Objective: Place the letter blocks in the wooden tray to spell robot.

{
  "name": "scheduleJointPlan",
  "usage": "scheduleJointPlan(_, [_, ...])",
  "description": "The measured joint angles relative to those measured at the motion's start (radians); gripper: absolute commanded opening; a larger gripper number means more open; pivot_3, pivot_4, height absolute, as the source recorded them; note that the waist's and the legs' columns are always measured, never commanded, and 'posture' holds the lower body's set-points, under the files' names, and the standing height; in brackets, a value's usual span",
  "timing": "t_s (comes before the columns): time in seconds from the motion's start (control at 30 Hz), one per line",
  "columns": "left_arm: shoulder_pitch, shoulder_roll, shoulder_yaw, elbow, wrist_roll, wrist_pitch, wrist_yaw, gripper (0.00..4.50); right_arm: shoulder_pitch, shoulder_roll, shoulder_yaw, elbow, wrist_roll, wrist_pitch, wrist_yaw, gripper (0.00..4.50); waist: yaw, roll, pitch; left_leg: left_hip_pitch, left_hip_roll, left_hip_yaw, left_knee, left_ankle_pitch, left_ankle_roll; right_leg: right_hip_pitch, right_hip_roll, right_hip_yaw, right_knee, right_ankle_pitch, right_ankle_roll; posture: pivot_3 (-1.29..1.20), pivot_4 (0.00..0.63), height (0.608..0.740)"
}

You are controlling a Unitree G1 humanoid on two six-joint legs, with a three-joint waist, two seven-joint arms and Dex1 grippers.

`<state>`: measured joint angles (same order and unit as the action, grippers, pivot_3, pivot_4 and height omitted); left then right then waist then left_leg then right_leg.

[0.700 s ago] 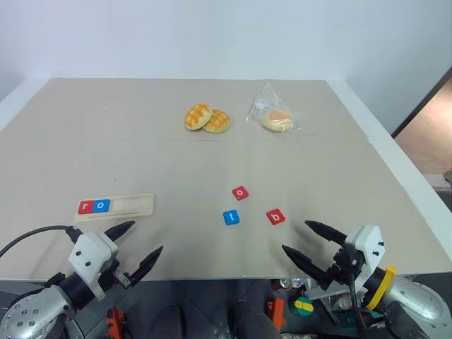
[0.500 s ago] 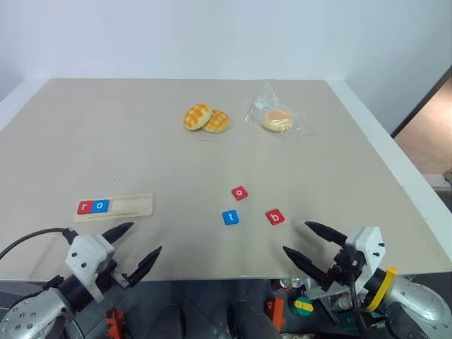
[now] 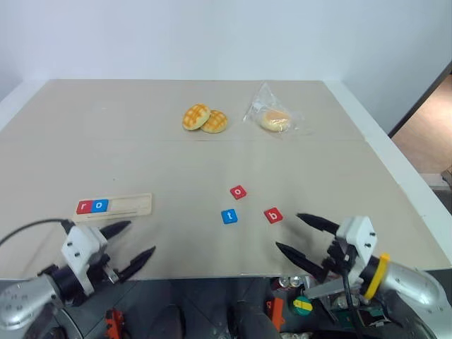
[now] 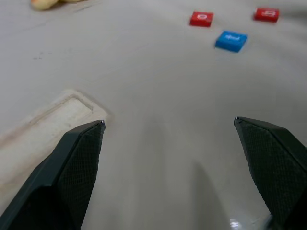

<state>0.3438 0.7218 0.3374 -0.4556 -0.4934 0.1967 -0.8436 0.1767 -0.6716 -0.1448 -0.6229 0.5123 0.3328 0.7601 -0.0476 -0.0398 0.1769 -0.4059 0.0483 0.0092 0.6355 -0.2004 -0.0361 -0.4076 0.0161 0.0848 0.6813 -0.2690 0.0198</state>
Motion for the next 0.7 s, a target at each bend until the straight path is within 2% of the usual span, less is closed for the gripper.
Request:
scheduleJointPlan(0.13, [-0.213,0.144,-0.003,0.186,-0.011,-0.018,-0.179,4.50,-0.208,0.006,0.136,0.052,0.012,0.046,0.054,4.47,0.000,0.001,0.001,0.000,0.000,0.001,0.000,0.000,0.000,0.000,-0.001,-0.001,0.000,0.001,-0.001,0.00,0.150,0.740])
scheduleJointPlan(0.27, [-0.377,0.213,-0.084,0.346,0.011,-0.042,-0.329,4.50,-0.324,0.032,0.229,0.159,-0.027,0.027,0.112,4.47,0.001,0.000,0.001,-0.004,-0.002,0.003,-0.002,-0.003,-0.001,-0.001,-0.003,-0.001,0.000,0.001,0.007,0.00,0.150,0.740])
scheduleJointPlan(0.5, [-0.665,0.213,-0.233,0.696,0.116,-0.115,-0.489,4.50,-0.435,0.094,0.302,0.353,-0.126,-0.081,0.159,4.47,0.002,0.000,0.001,-0.014,-0.003,-0.005,-0.001,-0.008,0.001,-0.007,-0.001,-0.005,0.001,0.000,0.004,0.00,0.150,0.740])
scheduleJointPlan(0.7, [-0.809,0.192,-0.330,0.879,0.182,-0.151,-0.595,4.50,-0.462,0.115,0.310,0.382,-0.158,-0.111,0.169,4.47,0.002,0.000,0.001,-0.019,-0.002,-0.008,0.001,-0.007,0.001,-0.010,0.001,-0.008,0.003,0.002,0.000,0.00,0.150,0.740])
